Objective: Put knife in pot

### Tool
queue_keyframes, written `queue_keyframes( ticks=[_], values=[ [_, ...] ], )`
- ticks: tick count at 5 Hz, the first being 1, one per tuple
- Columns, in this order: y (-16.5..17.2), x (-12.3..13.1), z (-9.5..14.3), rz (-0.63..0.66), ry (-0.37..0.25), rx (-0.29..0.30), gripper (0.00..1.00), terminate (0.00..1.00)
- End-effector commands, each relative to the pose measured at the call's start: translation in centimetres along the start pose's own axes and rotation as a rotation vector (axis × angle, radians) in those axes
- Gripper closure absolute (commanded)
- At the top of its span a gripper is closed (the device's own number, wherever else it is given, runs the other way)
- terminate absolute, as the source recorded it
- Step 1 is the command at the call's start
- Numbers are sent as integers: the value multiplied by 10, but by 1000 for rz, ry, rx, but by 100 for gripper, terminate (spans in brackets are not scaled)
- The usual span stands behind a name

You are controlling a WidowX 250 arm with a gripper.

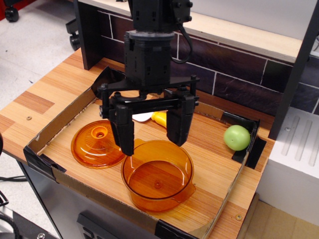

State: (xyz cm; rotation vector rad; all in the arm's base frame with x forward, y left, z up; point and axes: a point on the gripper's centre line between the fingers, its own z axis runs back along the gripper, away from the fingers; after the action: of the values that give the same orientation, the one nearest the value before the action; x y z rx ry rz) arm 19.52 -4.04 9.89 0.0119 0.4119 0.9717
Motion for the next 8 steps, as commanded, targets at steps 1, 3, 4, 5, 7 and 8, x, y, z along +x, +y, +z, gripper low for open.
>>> queue_keyframes(
  ticks=[1,3,4,5,7,8],
  values=[
    [0,0,0,0,0,0,0,0],
    [-11,23,36,126,2,-201,0,0],
    [-16,39,50,221,-45,-308,0,0],
    [-25,59,52,292,-96,-331,0,0],
    [-46,83,38,341,-225,-375,0,0],
    [-59,94,11,344,-229,-352,0,0]
  ],
)
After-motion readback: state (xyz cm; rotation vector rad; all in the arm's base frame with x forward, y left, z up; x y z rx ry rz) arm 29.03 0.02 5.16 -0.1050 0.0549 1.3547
